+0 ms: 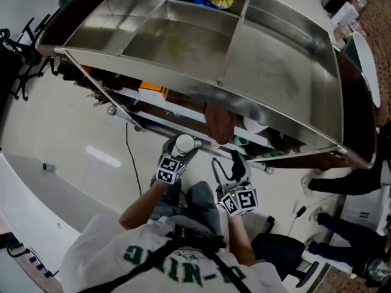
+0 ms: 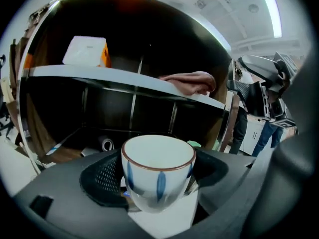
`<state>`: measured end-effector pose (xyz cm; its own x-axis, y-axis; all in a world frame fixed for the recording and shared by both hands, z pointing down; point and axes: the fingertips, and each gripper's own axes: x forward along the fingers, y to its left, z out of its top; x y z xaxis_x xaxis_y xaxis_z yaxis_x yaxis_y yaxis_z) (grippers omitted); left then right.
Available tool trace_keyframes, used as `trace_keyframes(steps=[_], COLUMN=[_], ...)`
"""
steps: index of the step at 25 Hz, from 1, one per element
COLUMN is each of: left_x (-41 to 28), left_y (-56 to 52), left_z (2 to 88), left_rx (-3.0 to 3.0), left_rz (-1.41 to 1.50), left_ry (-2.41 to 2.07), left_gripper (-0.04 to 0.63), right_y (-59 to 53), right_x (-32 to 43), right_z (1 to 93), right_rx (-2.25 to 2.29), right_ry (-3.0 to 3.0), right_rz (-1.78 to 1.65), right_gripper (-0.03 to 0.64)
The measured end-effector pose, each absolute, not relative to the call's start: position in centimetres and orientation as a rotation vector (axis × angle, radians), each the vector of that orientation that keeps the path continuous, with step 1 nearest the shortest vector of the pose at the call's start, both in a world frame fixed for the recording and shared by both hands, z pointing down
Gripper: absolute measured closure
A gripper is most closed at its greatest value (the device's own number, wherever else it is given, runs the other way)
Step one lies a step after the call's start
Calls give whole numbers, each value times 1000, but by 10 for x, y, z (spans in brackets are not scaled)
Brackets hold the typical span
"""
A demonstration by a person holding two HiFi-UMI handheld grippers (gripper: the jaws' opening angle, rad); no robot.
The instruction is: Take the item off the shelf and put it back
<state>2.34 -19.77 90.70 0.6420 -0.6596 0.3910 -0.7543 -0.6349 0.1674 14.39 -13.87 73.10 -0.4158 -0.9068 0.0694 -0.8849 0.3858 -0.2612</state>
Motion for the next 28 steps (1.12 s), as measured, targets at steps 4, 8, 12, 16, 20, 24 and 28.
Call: trace_keyframes(steps=[4, 8, 12, 16, 20, 24, 28], left_x=[42, 71, 99, 118, 121, 104, 82], left_y=[-235, -278, -322, -347, -348, -336, -288], left_z=[937, 958, 977, 997, 1012, 1011, 951], left_rx=[2593, 2649, 2725, 2690, 2620, 2501, 2524], left_rz=[396, 399, 387, 382, 412, 430, 458], left_ry=[-1125, -1093, -1116, -1132, -1116, -1121, -1082], left_gripper=[213, 213, 213, 213, 210, 41, 43], right_y=[-151, -156, -157, -148, -131, -121, -115], right_x=[139, 144, 161, 188, 205, 202, 187], right_z=[764, 785, 795, 795, 784, 772, 724], right_rx=[-1658, -1678, -1731, -1811, -1874, -1888, -1844], right_ry=[2542, 2526, 2513, 2460, 2418, 2408, 2443], right_rz=[-390, -377, -325, -313, -320, -384, -423], right_gripper=[279, 279, 279, 279, 279, 279, 279])
